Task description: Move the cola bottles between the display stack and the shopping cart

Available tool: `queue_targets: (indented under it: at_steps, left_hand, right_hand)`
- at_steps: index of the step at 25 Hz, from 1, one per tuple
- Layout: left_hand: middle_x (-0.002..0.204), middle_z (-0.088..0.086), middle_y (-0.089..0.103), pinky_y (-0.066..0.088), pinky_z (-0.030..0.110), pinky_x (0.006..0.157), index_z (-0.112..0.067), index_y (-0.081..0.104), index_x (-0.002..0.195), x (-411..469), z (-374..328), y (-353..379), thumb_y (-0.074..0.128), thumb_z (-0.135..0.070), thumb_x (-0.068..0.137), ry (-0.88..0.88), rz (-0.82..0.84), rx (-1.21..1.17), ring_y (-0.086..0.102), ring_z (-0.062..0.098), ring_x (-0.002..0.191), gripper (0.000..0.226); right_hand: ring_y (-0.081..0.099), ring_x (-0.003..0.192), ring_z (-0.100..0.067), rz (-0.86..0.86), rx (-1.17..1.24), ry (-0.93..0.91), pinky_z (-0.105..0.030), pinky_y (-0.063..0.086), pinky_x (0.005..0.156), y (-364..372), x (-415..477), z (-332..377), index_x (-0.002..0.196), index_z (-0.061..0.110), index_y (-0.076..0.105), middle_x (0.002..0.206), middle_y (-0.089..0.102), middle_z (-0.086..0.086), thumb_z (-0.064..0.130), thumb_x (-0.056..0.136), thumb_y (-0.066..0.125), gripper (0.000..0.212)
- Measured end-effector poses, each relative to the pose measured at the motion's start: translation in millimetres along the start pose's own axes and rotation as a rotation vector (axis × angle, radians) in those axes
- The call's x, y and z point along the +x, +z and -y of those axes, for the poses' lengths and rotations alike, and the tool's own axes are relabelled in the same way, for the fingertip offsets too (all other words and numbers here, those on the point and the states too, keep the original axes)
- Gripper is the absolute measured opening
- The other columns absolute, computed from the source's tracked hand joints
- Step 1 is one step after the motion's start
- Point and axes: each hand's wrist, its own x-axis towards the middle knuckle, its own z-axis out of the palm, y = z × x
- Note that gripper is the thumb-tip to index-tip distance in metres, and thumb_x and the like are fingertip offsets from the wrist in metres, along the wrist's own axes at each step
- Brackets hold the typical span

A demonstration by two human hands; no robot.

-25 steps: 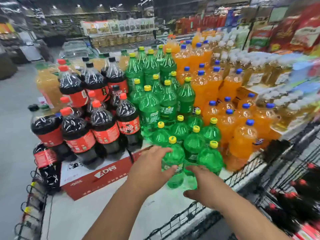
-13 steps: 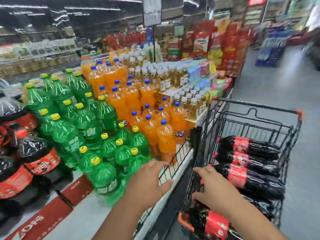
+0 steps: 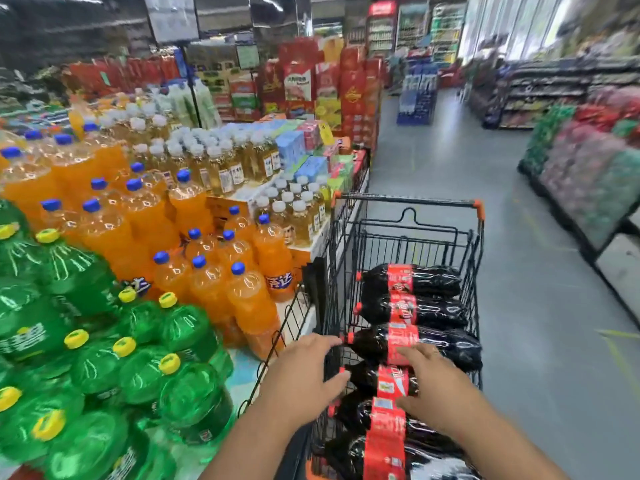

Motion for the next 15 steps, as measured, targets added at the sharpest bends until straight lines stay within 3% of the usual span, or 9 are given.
queue_targets:
  at_steps: [4,8,12,15]
  left_hand:
    - [0.148,-0.010,0.048,0.041,0.031,0.110,-0.036,0.041,0.150,42,10,0,0.058,-0.051,0.098,0.059,0.082,0.025,0.045,0.012,0.136,0.057]
    - [0.150,-0.009,0.047,0.044,0.034,0.107,-0.037,0.040,0.151,77,19,9,0.058,-0.051,0.097,0.110,0.148,0.041,0.047,0.014,0.137,0.058]
    - [0.149,-0.006,0.047,0.044,0.035,0.109,-0.035,0.040,0.151,97,29,37,0.059,-0.051,0.097,0.150,0.253,0.016,0.048,0.017,0.136,0.059]
    - [0.147,-0.003,0.049,0.045,0.037,0.109,-0.032,0.041,0.151,103,31,65,0.060,-0.050,0.097,0.146,0.340,-0.002,0.050,0.020,0.134,0.061]
  right_hand:
    - [0.042,0.133,-0.021,-0.015,0.023,0.104,-0.033,0.046,0.101,4,16,-6,0.151,0.032,0.025,0.157,0.024,0.002,0.045,0.085,0.068,0.079]
    - [0.052,0.118,-0.017,-0.001,0.054,0.204,-0.028,0.048,0.091,13,27,-13,0.150,0.034,0.025,0.153,0.028,0.001,0.041,0.085,0.069,0.078]
    - [0.049,0.127,-0.020,0.052,0.069,0.297,-0.030,0.046,0.100,32,30,-25,0.153,0.032,0.022,0.155,0.026,-0.003,0.043,0.084,0.070,0.085]
    - [0.052,0.124,-0.020,0.121,0.043,0.352,-0.029,0.046,0.097,48,30,-42,0.153,0.029,0.021,0.157,0.024,-0.004,0.042,0.085,0.070,0.084]
